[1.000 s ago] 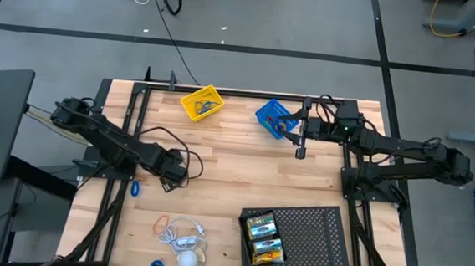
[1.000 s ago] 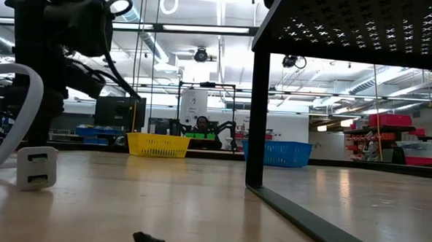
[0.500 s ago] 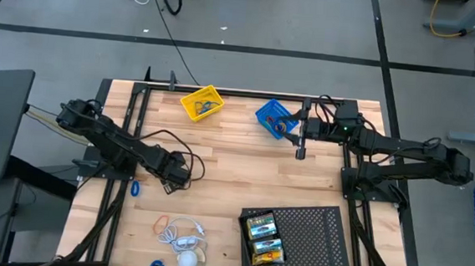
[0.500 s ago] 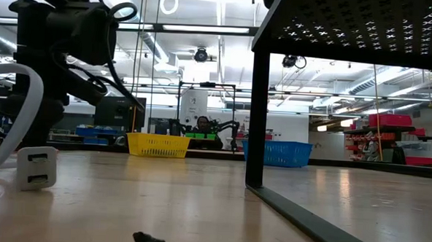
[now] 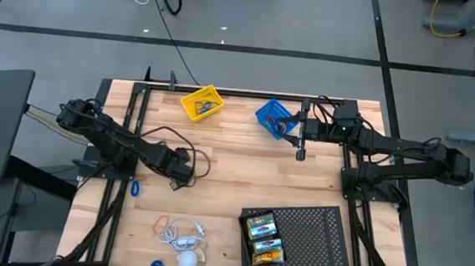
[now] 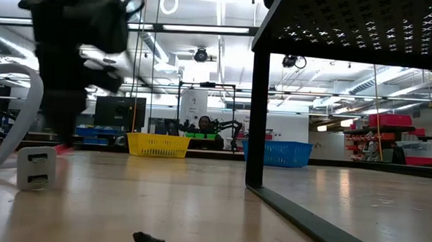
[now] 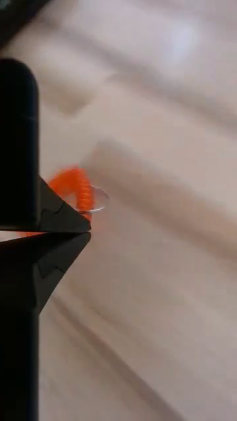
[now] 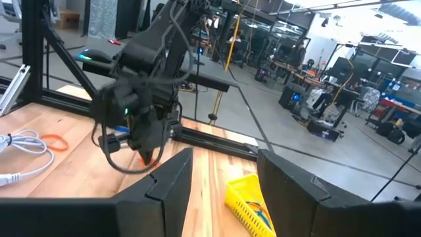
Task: Pick & Place Office Desk Supplies
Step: Put the orange spring keychain into the blue basket
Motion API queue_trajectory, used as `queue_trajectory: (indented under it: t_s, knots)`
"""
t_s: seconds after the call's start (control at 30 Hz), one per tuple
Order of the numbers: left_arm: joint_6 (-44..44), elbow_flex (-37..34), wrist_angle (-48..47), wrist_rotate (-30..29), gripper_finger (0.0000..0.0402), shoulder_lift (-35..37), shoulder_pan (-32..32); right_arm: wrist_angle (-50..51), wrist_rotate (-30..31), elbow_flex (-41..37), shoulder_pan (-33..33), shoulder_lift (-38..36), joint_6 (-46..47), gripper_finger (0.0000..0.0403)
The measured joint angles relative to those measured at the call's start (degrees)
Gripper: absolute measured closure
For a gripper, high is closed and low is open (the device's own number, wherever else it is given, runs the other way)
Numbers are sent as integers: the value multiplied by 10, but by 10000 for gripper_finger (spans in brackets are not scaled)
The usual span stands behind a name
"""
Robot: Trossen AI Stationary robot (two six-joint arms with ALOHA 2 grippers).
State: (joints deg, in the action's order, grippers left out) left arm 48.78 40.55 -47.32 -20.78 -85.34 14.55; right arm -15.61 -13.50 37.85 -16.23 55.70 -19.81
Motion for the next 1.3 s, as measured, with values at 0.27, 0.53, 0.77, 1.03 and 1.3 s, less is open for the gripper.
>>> queue_trajectory:
  t_s: [0.27, 0.53, 0.77, 1.03, 1.3]
  knots:
    - [-131, 65, 88, -133, 399, 42, -1, 30, 0, 0, 0, 0, 0, 222]
    - [-416, 61, 338, -141, 400, 88, -50, 100, -8, 0, -31, 2, 7, 222]
    - [-617, 61, 565, 57, 400, 80, -160, 102, -93, 0, -101, 39, 51, 222]
    - [-666, 62, 747, 342, 401, 35, -306, -20, -188, -1, -154, 156, 106, 210]
    - [-652, 86, 803, 465, 401, -41, -363, -107, -241, -1, -188, 209, 175, 155]
